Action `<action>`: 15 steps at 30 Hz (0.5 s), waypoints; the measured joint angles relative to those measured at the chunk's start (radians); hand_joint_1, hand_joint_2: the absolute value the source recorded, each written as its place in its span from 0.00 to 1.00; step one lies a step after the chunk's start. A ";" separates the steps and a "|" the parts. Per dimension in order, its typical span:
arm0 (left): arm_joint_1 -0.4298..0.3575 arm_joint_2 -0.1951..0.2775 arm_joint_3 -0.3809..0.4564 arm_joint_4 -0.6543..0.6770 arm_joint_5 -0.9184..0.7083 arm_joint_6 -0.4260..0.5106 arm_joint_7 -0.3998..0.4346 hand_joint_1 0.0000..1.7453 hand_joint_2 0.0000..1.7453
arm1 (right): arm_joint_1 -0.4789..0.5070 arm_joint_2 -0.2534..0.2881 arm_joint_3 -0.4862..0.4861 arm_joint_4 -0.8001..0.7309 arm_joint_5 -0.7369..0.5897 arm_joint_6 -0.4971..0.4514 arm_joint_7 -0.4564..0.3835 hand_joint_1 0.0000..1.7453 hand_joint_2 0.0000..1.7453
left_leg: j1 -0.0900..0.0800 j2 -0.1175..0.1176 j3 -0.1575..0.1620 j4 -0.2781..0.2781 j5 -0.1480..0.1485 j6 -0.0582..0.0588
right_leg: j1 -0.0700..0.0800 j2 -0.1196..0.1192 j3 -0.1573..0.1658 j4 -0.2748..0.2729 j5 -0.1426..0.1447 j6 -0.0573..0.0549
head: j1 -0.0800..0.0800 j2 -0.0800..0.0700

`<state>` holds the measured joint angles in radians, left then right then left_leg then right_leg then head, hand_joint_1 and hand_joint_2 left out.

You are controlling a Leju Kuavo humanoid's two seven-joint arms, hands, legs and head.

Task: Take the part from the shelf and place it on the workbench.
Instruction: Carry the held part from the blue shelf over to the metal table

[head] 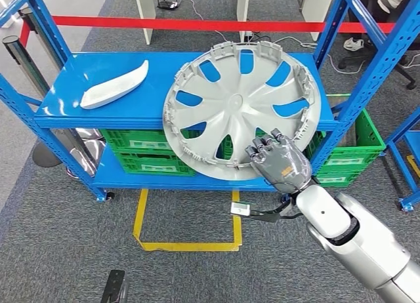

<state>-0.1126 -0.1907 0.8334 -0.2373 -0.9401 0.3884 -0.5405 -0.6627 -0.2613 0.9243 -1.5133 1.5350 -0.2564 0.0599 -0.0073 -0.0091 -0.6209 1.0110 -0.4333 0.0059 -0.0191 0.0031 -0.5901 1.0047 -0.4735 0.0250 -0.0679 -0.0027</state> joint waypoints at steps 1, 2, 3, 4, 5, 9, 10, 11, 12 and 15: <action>0.000 0.000 0.000 0.000 0.001 -0.002 -0.009 0.00 1.00 | 0.000 0.000 0.000 0.000 0.000 0.000 0.000 1.00 1.00 | 0.000 0.000 0.000 0.000 0.000 0.001 | 0.000 0.000 0.000 0.000 0.000 0.001 | 0.000 0.000; 0.000 0.000 0.000 0.000 0.002 -0.005 -0.016 0.00 1.00 | 0.000 0.000 0.000 0.000 0.000 0.000 0.000 1.00 1.00 | 0.000 0.000 0.000 0.000 0.001 0.001 | 0.000 0.000 0.000 0.000 0.001 0.001 | 0.000 0.000; 0.000 0.000 0.000 0.000 0.002 -0.009 -0.021 0.00 1.00 | 0.000 0.000 0.000 0.000 0.000 0.000 0.000 1.00 1.00 | 0.000 0.000 0.000 0.000 0.001 0.002 | 0.000 0.000 0.000 0.000 0.001 0.001 | 0.000 0.000; 0.000 0.000 0.000 0.000 0.001 -0.013 -0.024 0.00 1.00 | 0.000 0.000 0.000 0.000 0.000 0.000 0.000 1.00 1.00 | 0.000 0.000 0.000 0.000 0.001 0.002 | 0.000 0.000 0.000 0.000 0.001 0.001 | 0.000 0.000; 0.000 0.000 0.000 0.000 0.000 -0.016 -0.027 0.00 1.00 | 0.000 0.000 0.000 0.000 0.000 0.000 0.000 1.00 1.00 | 0.000 0.000 0.000 0.000 0.002 0.002 | 0.000 0.000 0.000 0.000 0.001 0.001 | 0.000 0.000; 0.000 0.001 -0.001 0.000 -0.011 -0.017 -0.037 0.00 1.00 | 0.001 0.000 0.000 0.000 0.000 0.000 0.000 1.00 1.00 | 0.001 0.000 0.000 0.000 0.002 0.002 | 0.001 0.000 -0.001 0.001 0.001 0.001 | 0.000 0.000; 0.001 0.001 -0.002 0.000 -0.012 -0.018 -0.038 0.00 1.00 | 0.001 0.000 0.000 0.000 0.000 0.000 0.000 1.00 1.00 | 0.001 0.000 0.000 0.000 0.003 0.002 | 0.001 0.000 -0.001 0.001 0.001 0.001 | 0.000 0.000; 0.001 0.001 -0.002 0.000 -0.011 -0.020 -0.039 0.00 0.75 | 0.001 0.000 0.000 0.000 0.000 0.000 0.000 1.00 1.00 | 0.001 0.000 0.000 0.000 0.003 0.002 | 0.001 0.000 -0.001 0.001 0.001 0.001 | 0.000 0.000; 0.001 0.001 -0.002 0.000 -0.011 -0.022 -0.040 0.00 0.50 | 0.001 0.000 0.000 0.000 0.000 0.000 0.000 1.00 1.00 | 0.001 0.000 0.000 0.000 0.003 0.002 | 0.001 0.000 -0.001 0.002 0.001 0.001 | 0.000 0.000; 0.001 0.001 -0.002 0.000 -0.011 -0.023 -0.040 0.00 0.00 | 0.001 0.000 0.000 0.000 0.000 0.000 0.000 1.00 1.00 | 0.001 0.000 0.000 0.000 0.003 0.002 | 0.001 0.000 -0.001 0.002 0.001 0.001 | 0.000 0.000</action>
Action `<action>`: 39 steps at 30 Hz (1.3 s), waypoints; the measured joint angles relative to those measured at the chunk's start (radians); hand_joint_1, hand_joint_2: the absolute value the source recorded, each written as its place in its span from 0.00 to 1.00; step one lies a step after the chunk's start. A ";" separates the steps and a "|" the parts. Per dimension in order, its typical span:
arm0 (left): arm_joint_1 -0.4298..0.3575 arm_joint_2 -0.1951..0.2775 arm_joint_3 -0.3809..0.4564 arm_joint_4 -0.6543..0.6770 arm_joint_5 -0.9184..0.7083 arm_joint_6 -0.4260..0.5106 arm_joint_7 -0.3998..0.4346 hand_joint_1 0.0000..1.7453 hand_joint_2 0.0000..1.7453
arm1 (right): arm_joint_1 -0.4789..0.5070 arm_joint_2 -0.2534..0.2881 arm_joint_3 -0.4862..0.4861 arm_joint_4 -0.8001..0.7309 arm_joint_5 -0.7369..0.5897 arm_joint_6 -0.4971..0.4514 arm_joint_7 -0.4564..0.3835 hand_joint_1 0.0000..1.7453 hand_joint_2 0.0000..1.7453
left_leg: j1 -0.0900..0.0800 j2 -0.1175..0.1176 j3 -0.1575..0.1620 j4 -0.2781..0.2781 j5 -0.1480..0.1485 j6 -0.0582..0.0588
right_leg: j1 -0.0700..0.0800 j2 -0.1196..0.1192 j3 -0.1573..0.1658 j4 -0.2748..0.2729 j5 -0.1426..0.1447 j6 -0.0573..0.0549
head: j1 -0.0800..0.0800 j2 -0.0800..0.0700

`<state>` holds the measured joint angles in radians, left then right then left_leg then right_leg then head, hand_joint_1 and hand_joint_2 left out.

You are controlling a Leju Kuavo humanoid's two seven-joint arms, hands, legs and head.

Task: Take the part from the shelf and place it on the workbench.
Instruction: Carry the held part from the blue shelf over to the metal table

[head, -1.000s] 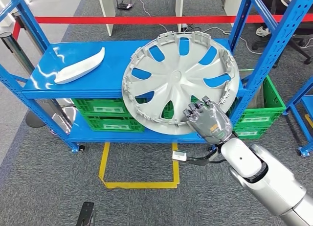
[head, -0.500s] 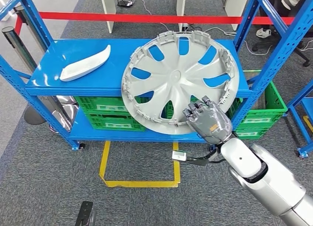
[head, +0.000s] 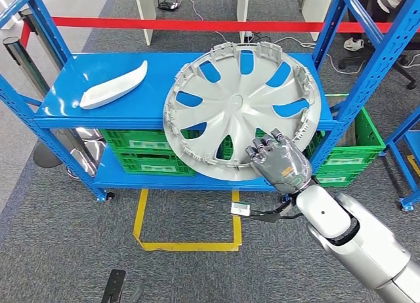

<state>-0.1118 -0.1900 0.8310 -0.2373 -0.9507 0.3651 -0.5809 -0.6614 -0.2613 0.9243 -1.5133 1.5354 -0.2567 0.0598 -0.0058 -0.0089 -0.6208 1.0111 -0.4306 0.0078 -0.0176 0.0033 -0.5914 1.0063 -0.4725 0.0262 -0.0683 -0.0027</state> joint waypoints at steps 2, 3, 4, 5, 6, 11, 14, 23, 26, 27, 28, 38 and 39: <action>0.000 0.000 0.000 0.000 0.001 0.001 0.000 0.00 0.00 | 0.000 0.000 0.000 0.000 0.000 0.000 0.000 1.00 1.00 | 0.000 0.000 0.000 0.000 0.000 0.000 | 0.000 0.000 0.000 0.000 0.000 0.000 | 0.000 0.000; 0.000 0.000 0.000 0.000 0.001 0.000 0.001 0.00 0.00 | 0.000 0.000 0.000 0.000 0.000 0.000 0.000 1.00 1.00 | 0.000 0.000 0.000 0.000 0.000 0.000 | 0.000 0.000 0.000 0.000 0.000 0.000 | 0.000 0.000; 0.000 0.000 0.000 0.000 0.001 0.000 0.001 0.00 0.00 | 0.000 0.000 0.000 0.000 0.000 0.000 0.000 1.00 1.00 | 0.000 0.000 0.000 0.000 0.000 0.000 | 0.000 0.000 0.000 0.000 0.000 0.000 | 0.000 0.000; 0.000 0.000 0.000 0.000 0.001 -0.001 0.002 0.00 0.00 | 0.000 0.000 0.000 0.000 0.000 0.000 0.000 1.00 1.00 | 0.000 0.000 0.000 0.000 0.000 0.000 | 0.000 0.000 0.000 0.000 0.000 0.000 | 0.000 0.000; 0.000 0.000 0.000 0.000 0.001 -0.001 0.003 0.00 0.00 | 0.000 0.000 0.000 0.000 0.000 0.000 0.000 1.00 1.00 | 0.000 0.000 0.000 0.000 0.000 0.000 | 0.000 0.000 0.000 0.000 0.000 0.000 | 0.000 0.000; 0.000 0.000 0.000 0.000 0.001 -0.002 0.003 0.00 0.00 | 0.000 0.000 0.000 0.000 0.000 0.000 -0.001 1.00 1.00 | 0.000 0.000 0.000 0.000 0.000 0.000 | 0.000 0.000 0.000 0.000 0.000 0.000 | 0.000 0.000; 0.000 0.000 0.000 0.000 0.002 -0.002 0.003 0.00 0.00 | 0.001 0.000 0.000 0.000 -0.008 -0.001 -0.007 1.00 1.00 | 0.000 0.000 0.000 0.000 0.000 0.000 | 0.000 0.000 0.000 0.000 0.000 0.000 | 0.000 0.000; -0.002 -0.004 -0.002 0.000 0.002 -0.006 0.003 0.00 0.00 | 0.001 -0.001 0.000 -0.008 -0.041 -0.003 -0.030 1.00 1.00 | 0.003 0.014 0.027 -0.046 0.020 0.029 | -0.002 0.005 -0.017 0.025 -0.020 0.018 | 0.002 0.000; -0.004 -0.008 -0.002 0.000 0.004 -0.011 0.002 0.00 0.00 | 0.001 -0.003 0.000 -0.009 -0.054 -0.004 -0.037 1.00 1.00 | 0.008 0.032 0.034 -0.056 0.022 0.033 | -0.006 0.004 -0.110 0.207 -0.099 0.023 | 0.003 0.000; -0.004 -0.009 -0.002 0.000 0.005 -0.012 0.001 0.00 0.00 | 0.003 -0.005 0.000 -0.009 -0.055 -0.004 -0.039 1.00 1.00 | 0.009 0.038 0.034 -0.054 0.020 0.030 | -0.008 0.003 -0.132 0.245 -0.104 0.027 | 0.003 0.000; -0.003 -0.010 -0.002 0.000 0.008 -0.012 -0.001 0.00 0.00 | 0.005 -0.006 0.000 -0.009 -0.056 -0.004 -0.041 1.00 1.00 | 0.012 0.044 0.034 -0.049 0.016 0.025 | -0.012 0.000 -0.136 0.247 -0.091 0.032 | 0.003 0.000; -0.003 -0.012 -0.003 -0.002 0.072 0.056 -0.105 0.00 0.00 | -0.003 -0.016 0.000 -0.018 -0.059 -0.002 -0.041 1.00 1.00 | 0.026 0.066 0.014 0.051 -0.063 -0.034 | -0.015 -0.010 -0.036 0.035 0.008 -0.007 | -0.002 0.000; -0.003 -0.013 -0.011 -0.004 0.090 0.070 -0.112 0.00 0.00 | -0.006 -0.017 0.000 -0.020 -0.061 -0.002 -0.041 1.00 1.00 | 0.027 0.046 -0.006 0.102 -0.095 -0.036 | -0.015 0.000 -0.037 0.035 0.009 -0.011 | -0.003 0.000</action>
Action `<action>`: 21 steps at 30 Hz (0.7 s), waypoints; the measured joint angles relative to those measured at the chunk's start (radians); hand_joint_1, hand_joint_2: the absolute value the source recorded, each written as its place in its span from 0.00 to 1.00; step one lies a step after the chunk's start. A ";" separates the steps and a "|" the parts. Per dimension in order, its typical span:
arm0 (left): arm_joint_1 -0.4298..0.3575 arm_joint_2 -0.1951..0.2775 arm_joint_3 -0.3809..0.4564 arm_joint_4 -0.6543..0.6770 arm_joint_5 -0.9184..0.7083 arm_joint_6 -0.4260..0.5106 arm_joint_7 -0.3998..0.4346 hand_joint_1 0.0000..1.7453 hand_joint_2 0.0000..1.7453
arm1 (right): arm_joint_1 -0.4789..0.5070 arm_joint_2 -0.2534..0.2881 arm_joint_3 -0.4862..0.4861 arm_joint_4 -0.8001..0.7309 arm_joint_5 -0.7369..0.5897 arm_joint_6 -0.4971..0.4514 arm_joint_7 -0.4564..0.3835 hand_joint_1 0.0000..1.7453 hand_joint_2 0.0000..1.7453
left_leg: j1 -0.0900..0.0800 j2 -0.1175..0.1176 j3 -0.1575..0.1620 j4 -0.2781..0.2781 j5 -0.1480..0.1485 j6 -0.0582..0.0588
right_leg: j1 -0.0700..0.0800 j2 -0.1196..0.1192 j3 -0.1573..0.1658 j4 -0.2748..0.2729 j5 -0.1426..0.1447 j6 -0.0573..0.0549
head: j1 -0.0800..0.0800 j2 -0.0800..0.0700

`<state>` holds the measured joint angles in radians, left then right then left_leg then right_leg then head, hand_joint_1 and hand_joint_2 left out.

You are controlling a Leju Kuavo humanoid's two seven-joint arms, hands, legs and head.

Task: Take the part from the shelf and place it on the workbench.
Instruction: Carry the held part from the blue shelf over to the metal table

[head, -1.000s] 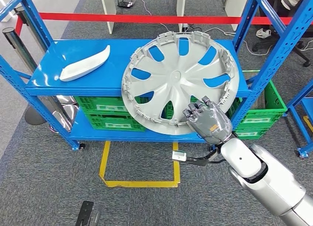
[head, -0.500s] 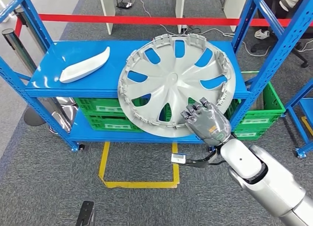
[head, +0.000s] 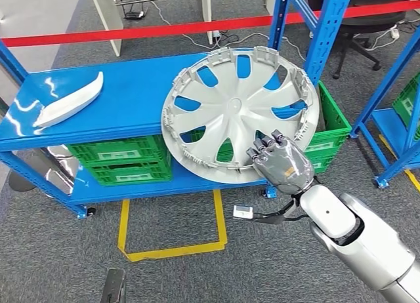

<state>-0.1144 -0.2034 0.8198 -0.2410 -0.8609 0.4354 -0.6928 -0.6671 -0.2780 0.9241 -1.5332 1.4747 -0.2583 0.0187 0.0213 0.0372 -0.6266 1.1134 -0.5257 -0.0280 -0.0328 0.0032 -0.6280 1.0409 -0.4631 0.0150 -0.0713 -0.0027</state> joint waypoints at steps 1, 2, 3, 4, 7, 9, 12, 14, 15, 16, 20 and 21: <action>0.001 -0.001 -0.011 -0.001 0.019 0.010 -0.003 0.00 0.00 | -0.004 0.000 0.000 -0.001 -0.003 0.002 0.000 1.00 1.00 | 0.000 -0.015 -0.027 0.067 -0.035 0.000 | 0.001 0.011 0.000 0.000 0.001 -0.003 | -0.001 0.000; 0.003 -0.002 -0.021 -0.002 0.033 0.016 -0.004 0.00 0.00 | -0.008 0.000 0.000 -0.002 -0.005 0.005 0.000 1.00 1.00 | -0.001 -0.022 -0.058 0.138 -0.065 0.001 | 0.003 0.022 0.000 0.000 0.001 -0.005 | -0.002 0.000; 0.004 -0.002 -0.032 -0.002 0.045 0.020 -0.005 0.00 0.00 | -0.011 0.000 0.001 -0.002 -0.006 0.009 0.000 1.00 1.00 | -0.002 -0.026 -0.082 0.190 -0.080 0.004 | 0.006 0.035 0.000 0.000 0.001 -0.007 | -0.003 0.000; 0.004 -0.002 -0.042 -0.002 0.052 0.023 -0.005 0.00 0.25 | -0.013 0.000 0.002 -0.002 -0.007 0.014 0.000 1.00 1.00 | -0.004 -0.028 -0.092 0.208 -0.076 0.009 | 0.009 0.048 0.000 0.000 0.002 -0.008 | -0.003 0.000; 0.004 -0.002 -0.067 -0.002 0.076 0.011 -0.006 0.00 1.00 | -0.017 0.000 0.006 -0.005 -0.005 0.019 0.000 1.00 1.00 | -0.014 -0.057 -0.031 0.060 0.021 0.040 | 0.016 0.085 0.002 -0.001 0.003 -0.009 | -0.002 0.000; 0.002 0.001 -0.075 -0.002 0.085 0.000 -0.006 0.00 1.00 | -0.023 0.000 0.007 -0.009 -0.001 0.020 0.002 1.00 1.00 | -0.021 -0.081 0.014 -0.046 0.062 0.063 | 0.016 0.103 -0.001 -0.002 0.006 -0.006 | -0.003 0.000; -0.004 0.003 -0.086 -0.002 0.092 -0.024 -0.007 0.00 1.00 | -0.028 0.000 0.009 -0.010 0.008 0.021 0.005 1.00 1.00 | -0.024 -0.080 0.027 -0.085 0.064 0.069 | 0.011 0.117 -0.009 -0.010 0.015 0.010 | -0.007 0.000; -0.005 0.004 -0.092 -0.002 0.097 -0.038 -0.008 0.00 1.00 | -0.030 -0.001 0.011 -0.011 0.012 0.021 0.005 1.00 1.00 | -0.019 -0.079 0.032 -0.106 0.073 0.036 | 0.013 0.110 -0.004 -0.026 0.023 -0.002 | -0.003 0.000; -0.006 0.004 -0.093 -0.002 0.098 -0.040 -0.008 0.00 1.00 | -0.031 -0.001 0.013 -0.012 0.015 0.020 0.006 1.00 1.00 | -0.017 -0.080 0.033 -0.116 0.077 0.025 | 0.015 0.105 -0.002 -0.032 0.026 -0.010 | -0.002 0.000; -0.005 0.004 -0.094 -0.002 0.098 -0.038 -0.007 0.00 1.00 | -0.032 -0.001 0.014 -0.012 0.019 0.020 0.008 1.00 1.00 | -0.018 -0.082 0.033 -0.118 0.079 0.016 | 0.015 0.101 0.001 -0.039 0.028 -0.019 | 0.001 0.000; -0.004 0.004 -0.095 -0.002 0.107 -0.039 0.016 0.00 1.00 | -0.032 -0.002 0.016 -0.013 0.029 0.020 0.013 1.00 1.00 | -0.023 -0.084 0.028 -0.116 0.084 0.034 | 0.012 0.097 0.003 -0.047 0.035 -0.005 | 0.002 0.000; -0.004 0.004 -0.095 -0.002 0.108 -0.045 0.022 0.00 1.00 | -0.031 -0.002 0.017 -0.013 0.030 0.020 0.014 1.00 1.00 | -0.024 -0.085 0.026 -0.116 0.085 0.036 | 0.011 0.096 0.003 -0.048 0.036 -0.001 | 0.003 0.000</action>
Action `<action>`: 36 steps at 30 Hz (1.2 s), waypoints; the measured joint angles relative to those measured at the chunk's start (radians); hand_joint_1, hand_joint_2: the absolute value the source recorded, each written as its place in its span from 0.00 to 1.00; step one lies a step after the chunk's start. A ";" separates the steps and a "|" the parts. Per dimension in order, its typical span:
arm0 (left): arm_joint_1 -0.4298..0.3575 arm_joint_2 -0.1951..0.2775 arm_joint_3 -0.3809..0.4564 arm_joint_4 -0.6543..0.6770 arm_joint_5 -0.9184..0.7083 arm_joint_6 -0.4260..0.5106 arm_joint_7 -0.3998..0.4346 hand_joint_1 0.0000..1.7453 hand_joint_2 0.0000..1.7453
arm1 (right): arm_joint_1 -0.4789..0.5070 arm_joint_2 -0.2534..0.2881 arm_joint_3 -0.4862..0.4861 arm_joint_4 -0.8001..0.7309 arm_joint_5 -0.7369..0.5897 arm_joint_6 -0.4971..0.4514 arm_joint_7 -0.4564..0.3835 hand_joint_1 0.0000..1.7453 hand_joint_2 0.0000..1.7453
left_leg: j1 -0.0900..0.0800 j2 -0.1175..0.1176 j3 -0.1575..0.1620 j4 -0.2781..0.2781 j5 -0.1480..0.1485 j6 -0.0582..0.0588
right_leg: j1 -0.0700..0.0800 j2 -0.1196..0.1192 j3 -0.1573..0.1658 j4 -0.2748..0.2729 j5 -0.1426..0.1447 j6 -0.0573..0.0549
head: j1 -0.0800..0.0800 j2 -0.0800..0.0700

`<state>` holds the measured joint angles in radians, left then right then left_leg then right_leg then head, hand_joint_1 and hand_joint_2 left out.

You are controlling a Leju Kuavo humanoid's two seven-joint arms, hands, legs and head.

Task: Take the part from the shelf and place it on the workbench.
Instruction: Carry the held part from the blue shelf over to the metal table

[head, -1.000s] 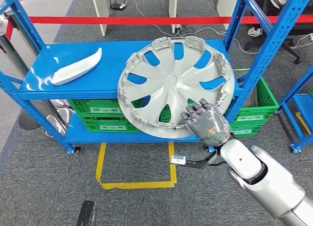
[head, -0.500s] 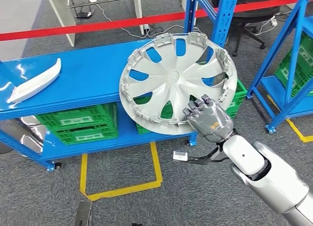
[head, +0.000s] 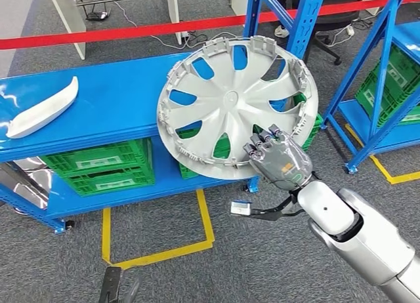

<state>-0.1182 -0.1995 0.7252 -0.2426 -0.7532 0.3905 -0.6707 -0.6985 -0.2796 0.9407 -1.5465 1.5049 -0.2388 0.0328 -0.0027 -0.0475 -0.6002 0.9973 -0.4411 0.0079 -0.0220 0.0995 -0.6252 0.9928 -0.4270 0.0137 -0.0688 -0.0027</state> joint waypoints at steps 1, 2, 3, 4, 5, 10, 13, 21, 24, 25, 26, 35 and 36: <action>0.000 0.000 -0.001 0.000 -0.003 -0.006 0.005 0.00 1.00 | 0.000 0.000 0.000 0.000 0.002 0.000 0.001 1.00 1.00 | -0.001 -0.001 -0.001 0.000 0.001 0.001 | -0.001 0.000 0.000 -0.001 0.001 0.004 | 0.000 0.000; 0.001 0.001 -0.002 0.000 -0.009 -0.008 0.008 0.00 1.00 | 0.000 0.000 0.000 0.000 0.003 0.000 0.003 1.00 1.00 | -0.002 -0.001 -0.001 0.001 0.001 0.002 | -0.003 -0.001 0.000 -0.001 0.001 0.008 | 0.000 0.000; 0.001 0.001 -0.004 0.000 -0.016 -0.006 0.011 0.00 1.00 | 0.000 0.000 0.000 0.000 0.004 0.000 0.003 1.00 1.00 | -0.003 -0.002 -0.002 0.001 0.001 0.003 | -0.004 -0.001 0.000 -0.002 0.002 0.012 | 0.000 0.000; 0.001 0.001 -0.006 0.000 -0.023 -0.002 0.013 0.00 1.00 | 0.001 0.000 0.000 0.000 0.005 0.000 0.003 1.00 1.00 | -0.005 -0.002 -0.002 0.004 0.001 0.005 | -0.007 -0.001 0.000 -0.005 0.003 0.017 | 0.000 0.000; 0.001 0.001 -0.008 0.000 -0.027 0.002 0.014 0.00 1.00 | 0.001 0.000 0.000 0.000 0.005 0.000 0.004 1.00 1.00 | -0.007 -0.001 -0.002 0.005 0.001 0.010 | -0.009 0.002 0.000 -0.008 0.006 0.024 | -0.001 0.000; 0.002 0.000 -0.023 0.000 -0.037 0.013 0.025 0.00 1.00 | 0.002 0.000 0.000 -0.002 0.005 0.000 0.005 1.00 1.00 | -0.001 0.040 0.023 -0.042 0.025 0.043 | -0.004 -0.064 -0.053 0.081 -0.050 0.039 | 0.003 0.000; 0.004 -0.001 -0.025 0.000 -0.038 0.013 0.027 0.00 1.00 | 0.005 0.000 0.000 -0.003 0.005 0.000 0.006 1.00 1.00 | -0.001 0.073 0.023 -0.041 0.021 0.040 | -0.008 -0.091 -0.136 0.258 -0.120 0.046 | 0.004 0.000; 0.004 0.001 -0.027 0.000 -0.037 0.011 0.032 0.00 1.00 | 0.014 0.000 0.000 -0.005 0.013 -0.003 0.008 1.00 1.00 | 0.008 0.134 0.013 0.019 -0.020 -0.015 | -0.009 -0.133 0.001 0.036 -0.032 0.031 | 0.003 0.000; 0.003 0.002 -0.027 0.000 -0.035 0.010 0.033 0.00 1.00 | 0.017 0.000 0.000 -0.004 0.016 -0.003 0.007 1.00 1.00 | 0.016 0.108 0.002 0.057 -0.057 -0.026 | -0.010 -0.117 -0.003 0.037 -0.029 0.010 | -0.001 0.000; 0.004 0.002 -0.027 0.000 -0.035 0.009 0.033 0.00 1.00 | 0.016 0.000 0.000 -0.004 0.017 -0.003 0.005 1.00 1.00 | 0.018 0.088 -0.017 0.106 -0.089 -0.030 | -0.010 -0.113 -0.003 0.037 -0.029 0.005 | -0.003 0.000; 0.005 0.002 -0.027 0.000 -0.035 0.008 0.033 0.00 1.00 | 0.016 0.000 0.000 -0.004 0.017 -0.002 0.004 1.00 1.00 | 0.019 0.071 -0.043 0.172 -0.125 -0.031 | -0.009 -0.109 -0.004 0.036 -0.028 0.001 | -0.004 0.000; 0.007 0.004 -0.027 0.000 -0.035 0.003 0.037 0.00 1.00 | 0.018 0.000 0.004 -0.003 0.044 -0.014 0.012 1.00 1.00 | 0.007 0.040 0.023 0.032 -0.040 0.003 | -0.003 -0.075 -0.007 0.035 -0.022 0.009 | -0.004 0.000; 0.007 0.004 -0.027 0.000 -0.036 0.003 0.038 0.00 1.00 | 0.018 0.000 0.004 -0.003 0.047 -0.016 0.013 1.00 1.00 | 0.004 0.040 0.023 0.028 -0.041 0.003 | -0.003 -0.073 -0.010 0.034 -0.018 0.015 | -0.004 0.000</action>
<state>-0.1111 -0.1958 0.6985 -0.2422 -0.7889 0.3933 -0.6329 -0.6801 -0.2796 0.9451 -1.5492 1.5523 -0.2546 0.0462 0.0018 -0.0074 -0.5772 1.0251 -0.4818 0.0112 -0.0249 0.0263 -0.6354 1.0265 -0.4450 0.0287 -0.0729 -0.0027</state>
